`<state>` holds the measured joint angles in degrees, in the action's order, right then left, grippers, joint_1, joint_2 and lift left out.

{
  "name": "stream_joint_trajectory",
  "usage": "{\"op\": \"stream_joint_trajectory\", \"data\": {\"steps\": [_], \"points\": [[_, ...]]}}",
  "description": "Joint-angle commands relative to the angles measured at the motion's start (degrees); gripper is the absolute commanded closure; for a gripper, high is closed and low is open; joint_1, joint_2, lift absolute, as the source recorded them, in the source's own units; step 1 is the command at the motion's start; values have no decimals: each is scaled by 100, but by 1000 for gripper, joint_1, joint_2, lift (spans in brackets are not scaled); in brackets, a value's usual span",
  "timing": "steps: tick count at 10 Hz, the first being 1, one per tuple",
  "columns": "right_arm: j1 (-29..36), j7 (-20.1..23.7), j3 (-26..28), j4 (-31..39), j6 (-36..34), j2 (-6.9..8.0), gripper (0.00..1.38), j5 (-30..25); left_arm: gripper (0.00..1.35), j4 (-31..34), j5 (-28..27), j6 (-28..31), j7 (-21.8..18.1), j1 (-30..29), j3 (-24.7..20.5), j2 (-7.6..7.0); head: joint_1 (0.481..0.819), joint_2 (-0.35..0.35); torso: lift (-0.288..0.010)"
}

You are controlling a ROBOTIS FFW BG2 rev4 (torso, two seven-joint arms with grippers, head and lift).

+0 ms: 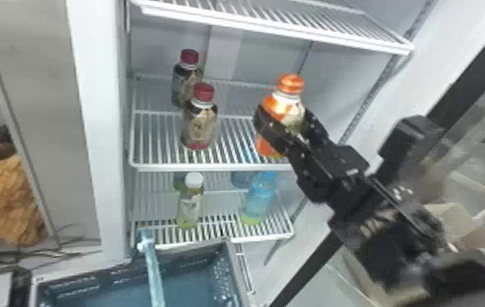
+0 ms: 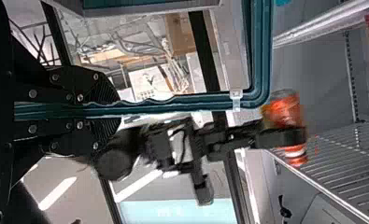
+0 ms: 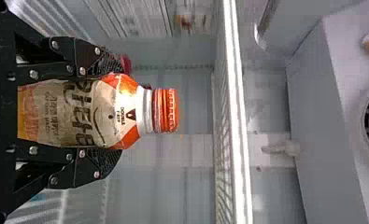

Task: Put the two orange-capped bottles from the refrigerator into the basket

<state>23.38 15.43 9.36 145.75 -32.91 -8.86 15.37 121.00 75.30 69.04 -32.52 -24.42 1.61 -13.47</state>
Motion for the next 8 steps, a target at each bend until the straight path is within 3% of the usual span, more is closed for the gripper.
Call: {"op": "stream_joint_trajectory", "data": {"steps": [1, 5, 8], "points": [[530, 215, 104, 746, -1012, 25, 947, 177, 1197, 0, 0, 0, 0, -4, -2, 2, 695, -350, -40], [1177, 883, 184, 1182, -2503, 130, 947, 28, 1197, 0, 0, 0, 0, 10, 21, -6, 695, -350, -40], [1275, 1085, -79, 1239, -3332, 51, 947, 679, 1197, 0, -23, 14, 0, 38, 33, -6, 695, -350, -40]]}}
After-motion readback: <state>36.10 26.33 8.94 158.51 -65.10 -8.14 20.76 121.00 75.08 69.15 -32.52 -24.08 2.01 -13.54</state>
